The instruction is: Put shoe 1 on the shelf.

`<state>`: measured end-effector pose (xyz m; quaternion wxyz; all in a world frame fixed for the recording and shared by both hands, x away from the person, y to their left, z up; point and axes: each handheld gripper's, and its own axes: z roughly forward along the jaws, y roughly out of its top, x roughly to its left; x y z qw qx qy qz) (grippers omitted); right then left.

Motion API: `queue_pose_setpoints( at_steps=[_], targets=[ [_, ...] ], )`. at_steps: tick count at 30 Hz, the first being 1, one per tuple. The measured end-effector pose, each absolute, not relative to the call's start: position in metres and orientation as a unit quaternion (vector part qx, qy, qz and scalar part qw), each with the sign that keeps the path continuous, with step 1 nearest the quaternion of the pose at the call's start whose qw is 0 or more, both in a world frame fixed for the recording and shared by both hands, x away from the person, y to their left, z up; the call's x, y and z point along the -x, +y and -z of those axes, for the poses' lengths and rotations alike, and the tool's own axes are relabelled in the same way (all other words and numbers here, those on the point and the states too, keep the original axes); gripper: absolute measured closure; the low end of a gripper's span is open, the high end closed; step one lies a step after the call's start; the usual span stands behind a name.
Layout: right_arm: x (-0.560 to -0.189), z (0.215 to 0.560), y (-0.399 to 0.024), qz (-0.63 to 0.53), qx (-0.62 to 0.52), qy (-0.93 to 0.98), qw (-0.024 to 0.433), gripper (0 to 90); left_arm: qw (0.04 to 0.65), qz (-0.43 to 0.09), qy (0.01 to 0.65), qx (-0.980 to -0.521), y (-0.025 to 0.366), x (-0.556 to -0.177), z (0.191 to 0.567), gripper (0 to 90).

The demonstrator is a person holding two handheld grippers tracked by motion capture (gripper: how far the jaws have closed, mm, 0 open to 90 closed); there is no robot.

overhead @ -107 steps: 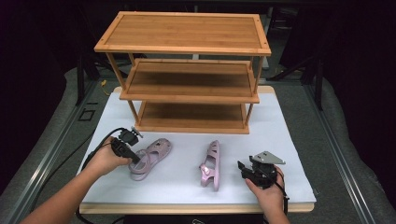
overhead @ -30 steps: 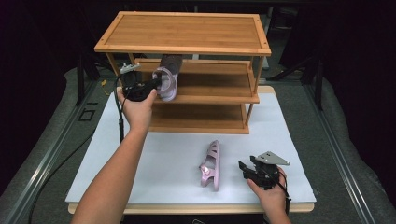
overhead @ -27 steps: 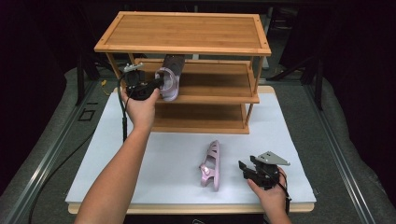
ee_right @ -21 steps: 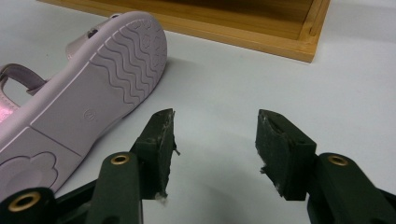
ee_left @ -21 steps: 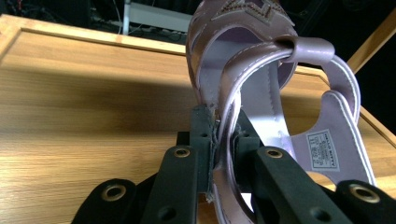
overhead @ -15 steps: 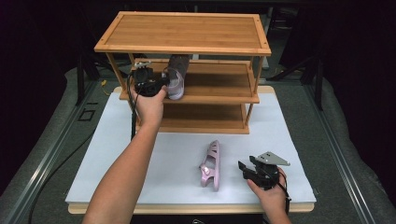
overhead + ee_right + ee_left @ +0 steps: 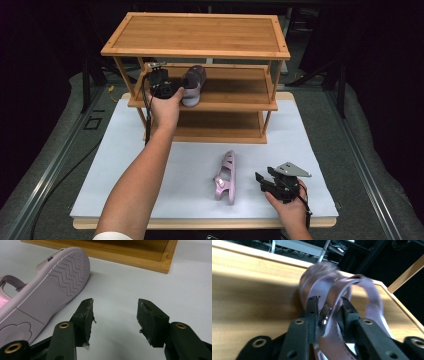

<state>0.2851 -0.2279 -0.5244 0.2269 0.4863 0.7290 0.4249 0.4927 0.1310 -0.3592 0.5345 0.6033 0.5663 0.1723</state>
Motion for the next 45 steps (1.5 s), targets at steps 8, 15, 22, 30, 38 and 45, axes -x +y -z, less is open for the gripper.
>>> queue_pose_setpoints(
  at_steps=[8, 15, 22, 30, 38, 45],
  targets=[
    [-0.285, 0.524, -0.228, -0.422, -0.486, 0.731, 0.224, 46.6, 0.547, -0.174, 0.541, -0.615, 0.141, -0.490, 0.356, 52.7],
    [-0.285, 0.525, -0.226, -0.425, -0.484, 0.731, 0.228, 46.5, 0.563, -0.175, 0.522, -0.616, 0.148, -0.476, 0.353, 45.8],
    [-0.286, 0.525, -0.226, -0.424, -0.485, 0.730, 0.230, 46.2, 0.584, -0.182, 0.491, -0.620, 0.162, -0.447, 0.347, 44.1],
    [-0.284, 0.522, -0.222, -0.421, -0.482, 0.729, 0.244, 41.0, 0.597, -0.173, 0.434, -0.652, 0.192, -0.391, 0.363, 44.2],
    [-0.281, 0.518, -0.210, -0.422, -0.480, 0.733, 0.232, 39.7, 0.564, -0.164, 0.431, -0.685, 0.222, -0.346, 0.426, 45.7],
    [-0.274, 0.512, -0.195, -0.437, -0.458, 0.740, 0.227, 44.2, 0.538, -0.172, 0.429, -0.705, 0.235, -0.325, 0.474, 46.8]
  ],
)
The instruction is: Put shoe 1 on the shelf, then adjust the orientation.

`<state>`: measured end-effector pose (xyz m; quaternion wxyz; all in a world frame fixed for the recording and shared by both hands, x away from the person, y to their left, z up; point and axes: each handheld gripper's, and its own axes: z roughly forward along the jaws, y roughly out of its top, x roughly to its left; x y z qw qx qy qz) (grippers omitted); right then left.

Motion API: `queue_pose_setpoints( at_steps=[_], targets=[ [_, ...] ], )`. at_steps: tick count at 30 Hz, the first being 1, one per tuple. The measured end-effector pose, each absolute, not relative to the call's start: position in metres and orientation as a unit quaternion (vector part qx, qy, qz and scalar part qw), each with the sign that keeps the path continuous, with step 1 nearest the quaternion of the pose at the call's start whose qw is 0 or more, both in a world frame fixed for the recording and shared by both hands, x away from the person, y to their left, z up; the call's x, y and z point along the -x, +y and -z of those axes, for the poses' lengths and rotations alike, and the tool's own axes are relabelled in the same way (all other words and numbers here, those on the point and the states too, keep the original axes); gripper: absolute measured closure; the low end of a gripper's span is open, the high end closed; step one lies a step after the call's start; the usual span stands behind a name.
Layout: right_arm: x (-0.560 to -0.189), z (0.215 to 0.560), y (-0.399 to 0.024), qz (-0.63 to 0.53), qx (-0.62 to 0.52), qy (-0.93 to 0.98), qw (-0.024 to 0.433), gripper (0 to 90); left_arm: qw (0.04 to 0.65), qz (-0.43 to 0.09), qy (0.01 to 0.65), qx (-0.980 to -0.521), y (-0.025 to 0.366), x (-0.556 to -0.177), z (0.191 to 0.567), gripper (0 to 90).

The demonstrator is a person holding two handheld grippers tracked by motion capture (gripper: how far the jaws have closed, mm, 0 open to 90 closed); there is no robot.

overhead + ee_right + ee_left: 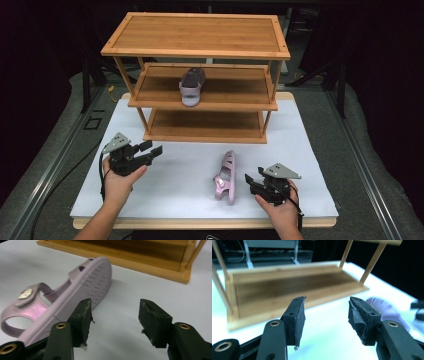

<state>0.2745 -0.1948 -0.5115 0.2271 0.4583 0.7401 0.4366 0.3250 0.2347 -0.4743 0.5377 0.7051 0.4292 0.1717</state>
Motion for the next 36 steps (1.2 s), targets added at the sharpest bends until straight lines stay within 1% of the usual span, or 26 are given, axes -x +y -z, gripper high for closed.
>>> queue_pose_setpoints(
  at_steps=[3, 6, 7, 10, 11, 14, 15, 19, 26, 29, 31, 36],
  targets=[
    [-0.274, 0.511, -0.188, -0.439, -0.451, 0.744, 0.225, 44.5, 0.538, -0.169, 0.447, -0.694, 0.239, -0.323, 0.496, 46.7],
    [-0.273, 0.510, -0.183, -0.442, -0.448, 0.745, 0.223, 44.5, 0.517, -0.159, 0.455, -0.708, 0.241, -0.325, 0.510, 46.7],
    [-0.272, 0.508, -0.180, -0.448, -0.445, 0.743, 0.224, 44.4, 0.513, -0.146, 0.460, -0.709, 0.241, -0.327, 0.515, 46.7],
    [-0.271, 0.506, -0.177, -0.453, -0.441, 0.742, 0.223, 44.3, 0.509, -0.138, 0.461, -0.714, 0.240, -0.328, 0.517, 46.7],
    [-0.271, 0.505, -0.174, -0.457, -0.437, 0.743, 0.218, 44.2, 0.498, -0.136, 0.461, -0.722, 0.238, -0.329, 0.520, 46.7],
    [-0.269, 0.503, -0.171, -0.451, -0.436, 0.747, 0.223, 44.3, 0.498, -0.132, 0.462, -0.722, 0.237, -0.330, 0.522, 46.7],
    [-0.270, 0.504, -0.170, -0.457, -0.427, 0.750, 0.214, 44.3, 0.493, -0.128, 0.466, -0.723, 0.237, -0.330, 0.524, 46.7],
    [-0.271, 0.505, -0.168, -0.452, -0.430, 0.752, 0.213, 44.3, 0.495, -0.115, 0.474, -0.719, 0.239, -0.332, 0.526, 46.5],
    [-0.271, 0.505, -0.163, -0.461, -0.427, 0.751, 0.204, 44.1, 0.491, -0.111, 0.481, -0.718, 0.242, -0.334, 0.529, 46.2],
    [-0.273, 0.509, -0.157, -0.444, -0.417, 0.766, 0.202, 43.0, 0.491, -0.109, 0.478, -0.720, 0.239, -0.333, 0.529, 46.2],
    [-0.273, 0.510, -0.157, -0.443, -0.416, 0.767, 0.207, 43.2, 0.491, -0.109, 0.478, -0.720, 0.239, -0.333, 0.529, 46.2],
    [-0.273, 0.509, -0.163, -0.444, -0.424, 0.764, 0.200, 43.3, 0.491, -0.106, 0.480, -0.719, 0.240, -0.333, 0.529, 45.8]
  ],
)
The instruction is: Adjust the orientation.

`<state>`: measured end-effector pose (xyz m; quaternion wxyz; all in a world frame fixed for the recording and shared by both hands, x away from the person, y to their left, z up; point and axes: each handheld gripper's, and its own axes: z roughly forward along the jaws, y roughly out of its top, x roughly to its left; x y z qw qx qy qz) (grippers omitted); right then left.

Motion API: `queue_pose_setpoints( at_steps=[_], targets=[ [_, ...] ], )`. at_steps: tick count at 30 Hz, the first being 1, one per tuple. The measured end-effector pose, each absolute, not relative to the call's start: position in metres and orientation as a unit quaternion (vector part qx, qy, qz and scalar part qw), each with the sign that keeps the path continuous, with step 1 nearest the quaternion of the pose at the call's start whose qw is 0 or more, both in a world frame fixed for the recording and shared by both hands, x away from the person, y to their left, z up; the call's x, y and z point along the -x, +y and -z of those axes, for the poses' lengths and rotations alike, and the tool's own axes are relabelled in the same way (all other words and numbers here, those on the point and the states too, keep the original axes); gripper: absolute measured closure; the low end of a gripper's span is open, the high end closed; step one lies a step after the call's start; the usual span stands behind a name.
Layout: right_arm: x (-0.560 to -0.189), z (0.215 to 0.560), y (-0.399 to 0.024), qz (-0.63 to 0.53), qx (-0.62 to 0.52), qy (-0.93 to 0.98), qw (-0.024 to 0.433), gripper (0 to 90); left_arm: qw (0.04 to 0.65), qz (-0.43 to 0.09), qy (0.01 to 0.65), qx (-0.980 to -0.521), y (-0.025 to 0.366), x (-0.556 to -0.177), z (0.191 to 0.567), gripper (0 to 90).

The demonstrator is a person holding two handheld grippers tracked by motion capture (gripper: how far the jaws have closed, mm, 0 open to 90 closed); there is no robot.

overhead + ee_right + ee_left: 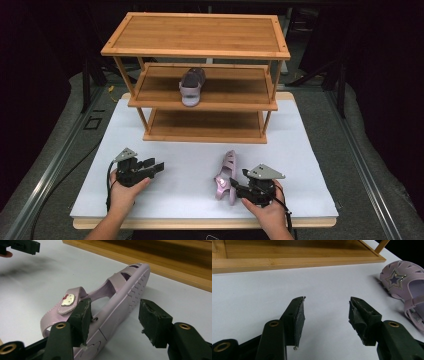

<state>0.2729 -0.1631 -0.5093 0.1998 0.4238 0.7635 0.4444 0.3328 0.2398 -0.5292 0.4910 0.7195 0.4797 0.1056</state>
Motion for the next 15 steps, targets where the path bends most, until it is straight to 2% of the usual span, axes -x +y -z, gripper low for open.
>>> queue_pose_setpoints(
  at_steps=[2, 4, 6, 7, 9, 10, 12, 15],
  targets=[
    [-0.272, 0.509, -0.169, -0.439, -0.432, 0.762, 0.202, 44.0, 0.491, -0.100, 0.482, -0.719, 0.240, -0.334, 0.530, 45.6],
    [-0.272, 0.509, -0.181, -0.433, -0.451, 0.754, 0.201, 51.8, 0.488, -0.098, 0.481, -0.721, 0.240, -0.334, 0.531, 45.4],
    [-0.272, 0.509, -0.185, -0.424, -0.461, 0.753, 0.203, 54.7, 0.487, -0.097, 0.480, -0.723, 0.239, -0.334, 0.531, 45.3],
    [-0.273, 0.511, -0.190, -0.414, -0.472, 0.751, 0.204, 58.9, 0.485, -0.096, 0.479, -0.725, 0.239, -0.333, 0.530, 45.2],
    [-0.278, 0.517, -0.204, -0.406, -0.502, 0.744, 0.175, 66.5, 0.485, -0.097, 0.476, -0.727, 0.237, -0.333, 0.530, 45.1],
    [-0.278, 0.517, -0.204, -0.406, -0.502, 0.744, 0.175, 66.5, 0.485, -0.097, 0.476, -0.727, 0.237, -0.333, 0.530, 45.2],
    [-0.284, 0.524, -0.214, -0.395, -0.517, 0.744, 0.152, 72.6, 0.481, -0.097, 0.471, -0.733, 0.235, -0.332, 0.530, 45.1],
    [-0.288, 0.529, -0.217, -0.383, -0.525, 0.746, 0.146, 72.4, 0.481, -0.098, 0.470, -0.734, 0.234, -0.332, 0.530, 45.1]
  ],
)
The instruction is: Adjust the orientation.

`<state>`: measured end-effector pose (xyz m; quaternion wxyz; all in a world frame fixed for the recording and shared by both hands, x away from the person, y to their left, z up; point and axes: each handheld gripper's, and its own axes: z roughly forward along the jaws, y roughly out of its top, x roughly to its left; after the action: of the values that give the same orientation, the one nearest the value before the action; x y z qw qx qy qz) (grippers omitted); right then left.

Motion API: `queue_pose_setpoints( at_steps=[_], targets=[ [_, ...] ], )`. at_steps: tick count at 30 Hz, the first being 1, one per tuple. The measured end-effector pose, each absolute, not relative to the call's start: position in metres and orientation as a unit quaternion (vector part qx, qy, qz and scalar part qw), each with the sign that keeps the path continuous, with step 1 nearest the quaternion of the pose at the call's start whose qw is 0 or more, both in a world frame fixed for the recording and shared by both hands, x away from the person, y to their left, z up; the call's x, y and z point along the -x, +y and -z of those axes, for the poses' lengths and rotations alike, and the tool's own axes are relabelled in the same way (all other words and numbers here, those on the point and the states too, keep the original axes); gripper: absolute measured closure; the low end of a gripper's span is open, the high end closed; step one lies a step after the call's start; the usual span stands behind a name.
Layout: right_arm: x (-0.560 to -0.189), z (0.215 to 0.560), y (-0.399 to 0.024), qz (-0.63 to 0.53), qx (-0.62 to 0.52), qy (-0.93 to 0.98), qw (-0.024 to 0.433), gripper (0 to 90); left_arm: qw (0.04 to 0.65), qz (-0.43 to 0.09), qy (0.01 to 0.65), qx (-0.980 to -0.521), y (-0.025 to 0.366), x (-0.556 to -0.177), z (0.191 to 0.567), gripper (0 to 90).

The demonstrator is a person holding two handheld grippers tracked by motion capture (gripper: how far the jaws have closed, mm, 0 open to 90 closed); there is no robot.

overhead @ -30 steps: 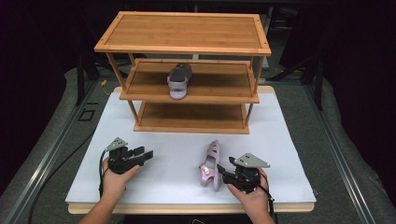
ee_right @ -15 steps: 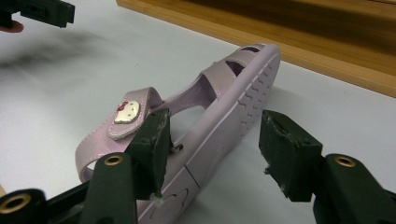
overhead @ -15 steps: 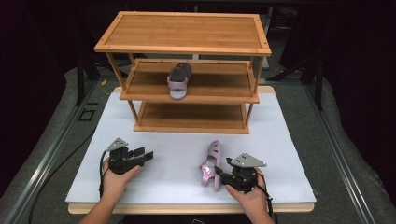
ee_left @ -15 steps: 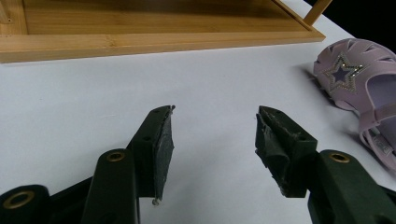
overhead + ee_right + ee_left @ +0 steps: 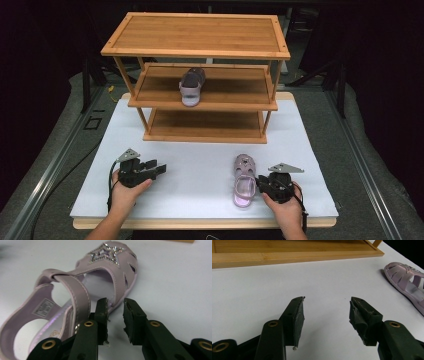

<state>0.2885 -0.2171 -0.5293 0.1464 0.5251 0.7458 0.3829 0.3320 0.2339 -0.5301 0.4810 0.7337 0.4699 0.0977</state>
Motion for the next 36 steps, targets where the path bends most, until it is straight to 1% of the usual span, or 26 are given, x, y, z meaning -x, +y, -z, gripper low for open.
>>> queue_pose_setpoints(
  at_steps=[2, 5, 6, 9, 10, 11, 13, 14, 15, 16, 18, 20, 23, 24, 25, 26, 27, 28, 29, 30, 31, 32, 34, 36],
  targets=[
    [-0.290, 0.530, -0.217, -0.381, -0.526, 0.747, 0.142, 71.1, 0.481, -0.098, 0.469, -0.734, 0.234, -0.332, 0.530, 45.2],
    [-0.291, 0.531, -0.216, -0.378, -0.522, 0.750, 0.149, 70.6, 0.479, -0.098, 0.471, -0.734, 0.234, -0.332, 0.530, 45.2],
    [-0.296, 0.531, -0.214, -0.371, -0.523, 0.750, 0.164, 70.5, 0.480, -0.097, 0.471, -0.734, 0.234, -0.332, 0.530, 45.1],
    [-0.303, 0.530, -0.214, -0.382, -0.517, 0.748, 0.165, 69.5, 0.480, -0.097, 0.472, -0.733, 0.234, -0.332, 0.530, 45.2],
    [-0.307, 0.529, -0.216, -0.390, -0.514, 0.749, 0.155, 65.9, 0.481, -0.097, 0.470, -0.734, 0.234, -0.332, 0.530, 45.2],
    [-0.305, 0.527, -0.215, -0.380, -0.523, 0.744, 0.170, 64.3, 0.481, -0.097, 0.470, -0.734, 0.234, -0.332, 0.530, 45.2],
    [-0.303, 0.525, -0.216, -0.378, -0.524, 0.743, 0.176, 62.7, 0.481, -0.098, 0.470, -0.734, 0.234, -0.331, 0.530, 45.1],
    [-0.295, 0.517, -0.220, -0.385, -0.523, 0.737, 0.187, 59.3, 0.482, -0.098, 0.471, -0.732, 0.235, -0.332, 0.530, 45.1],
    [-0.295, 0.517, -0.220, -0.385, -0.523, 0.737, 0.187, 59.3, 0.482, -0.098, 0.471, -0.732, 0.235, -0.332, 0.530, 45.1],
    [-0.284, 0.506, -0.223, -0.399, -0.528, 0.724, 0.194, 56.1, 0.483, -0.098, 0.472, -0.731, 0.235, -0.332, 0.530, 45.1],
    [-0.279, 0.501, -0.225, -0.412, -0.527, 0.717, 0.195, 54.5, 0.483, -0.097, 0.472, -0.731, 0.236, -0.332, 0.530, 45.1],
    [-0.269, 0.493, -0.223, -0.422, -0.525, 0.715, 0.187, 52.8, 0.482, -0.098, 0.473, -0.731, 0.236, -0.332, 0.530, 45.2],
    [-0.265, 0.491, -0.216, -0.420, -0.523, 0.725, 0.155, 52.1, 0.482, -0.098, 0.473, -0.731, 0.236, -0.332, 0.530, 45.2],
    [-0.267, 0.497, -0.209, -0.403, -0.523, 0.737, 0.141, 52.6, 0.481, -0.097, 0.474, -0.731, 0.236, -0.332, 0.530, 45.1],
    [-0.268, 0.501, -0.206, -0.391, -0.525, 0.744, 0.135, 55.8, 0.481, -0.097, 0.474, -0.731, 0.236, -0.332, 0.530, 45.0],
    [-0.269, 0.504, -0.204, -0.379, -0.522, 0.753, 0.129, 61.7, 0.480, -0.097, 0.475, -0.731, 0.236, -0.332, 0.530, 45.0],
    [-0.269, 0.504, -0.204, -0.379, -0.522, 0.753, 0.129, 61.7, 0.480, -0.097, 0.475, -0.731, 0.236, -0.332, 0.530, 45.0],
    [-0.270, 0.507, -0.203, -0.365, -0.523, 0.761, 0.123, 70.4, 0.481, -0.096, 0.476, -0.730, 0.236, -0.332, 0.530, 45.0],
    [-0.270, 0.507, -0.203, -0.365, -0.523, 0.761, 0.123, 70.4, 0.482, -0.096, 0.476, -0.729, 0.237, -0.333, 0.530, 45.0],
    [-0.271, 0.505, -0.206, -0.366, -0.523, 0.760, 0.123, 74.5, 0.481, -0.094, 0.477, -0.730, 0.238, -0.333, 0.530, 45.0],
    [-0.271, 0.503, -0.207, -0.364, -0.524, 0.760, 0.127, 76.1, 0.481, -0.094, 0.477, -0.730, 0.238, -0.333, 0.530, 45.0],
    [-0.271, 0.503, -0.207, -0.364, -0.524, 0.760, 0.127, 76.1, 0.480, -0.093, 0.477, -0.730, 0.238, -0.333, 0.530, 45.0],
    [-0.275, 0.502, -0.210, -0.358, -0.519, 0.763, 0.141, 78.2, 0.481, -0.093, 0.477, -0.729, 0.237, -0.333, 0.530, 45.0],
    [-0.283, 0.499, -0.217, -0.347, -0.516, 0.769, 0.150, 80.1, 0.483, -0.093, 0.477, -0.728, 0.236, -0.333, 0.531, 45.0]
  ],
)
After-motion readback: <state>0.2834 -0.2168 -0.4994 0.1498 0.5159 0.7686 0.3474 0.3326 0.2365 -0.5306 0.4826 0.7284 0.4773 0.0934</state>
